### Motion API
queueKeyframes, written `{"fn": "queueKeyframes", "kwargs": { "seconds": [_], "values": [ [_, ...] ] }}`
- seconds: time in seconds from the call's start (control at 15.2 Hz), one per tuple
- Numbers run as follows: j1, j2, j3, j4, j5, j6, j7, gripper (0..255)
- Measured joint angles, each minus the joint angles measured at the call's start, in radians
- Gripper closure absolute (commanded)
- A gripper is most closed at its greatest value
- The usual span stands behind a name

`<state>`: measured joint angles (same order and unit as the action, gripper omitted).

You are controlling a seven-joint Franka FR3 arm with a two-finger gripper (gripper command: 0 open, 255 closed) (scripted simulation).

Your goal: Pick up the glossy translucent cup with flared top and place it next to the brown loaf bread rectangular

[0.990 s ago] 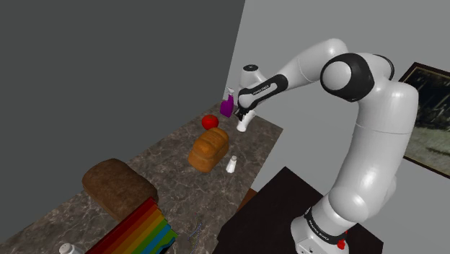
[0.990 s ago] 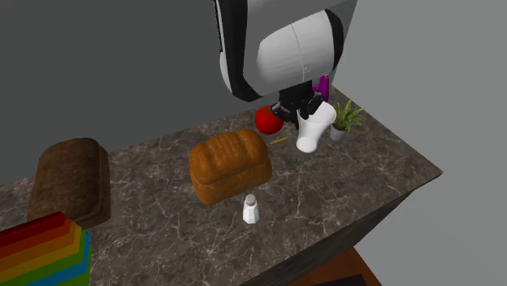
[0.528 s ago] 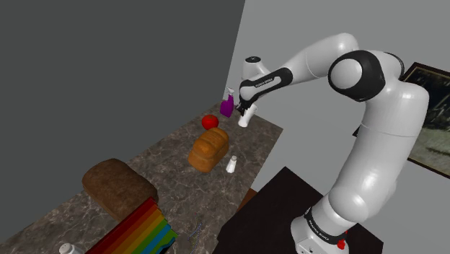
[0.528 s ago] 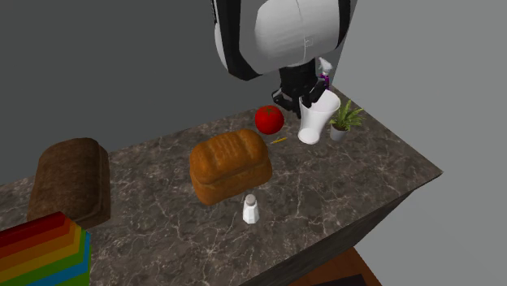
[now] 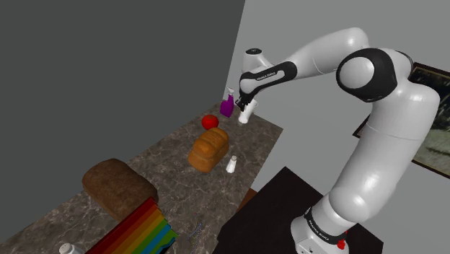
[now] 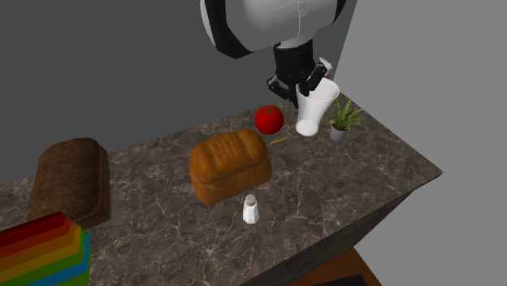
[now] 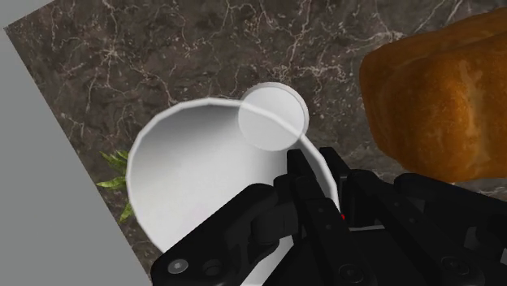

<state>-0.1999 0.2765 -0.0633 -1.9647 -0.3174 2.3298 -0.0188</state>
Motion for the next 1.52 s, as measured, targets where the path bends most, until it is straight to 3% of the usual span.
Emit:
{"fn": "queueKeyframes", "kwargs": {
  "seconds": [0.79,1.52],
  "values": [
    [0.177,-0.010,0.090,0.010,-0.033,-0.094,0.268,255],
    [0.345,0.095,0.172,0.182,-0.043,-0.229,0.488,255]
  ]
}}
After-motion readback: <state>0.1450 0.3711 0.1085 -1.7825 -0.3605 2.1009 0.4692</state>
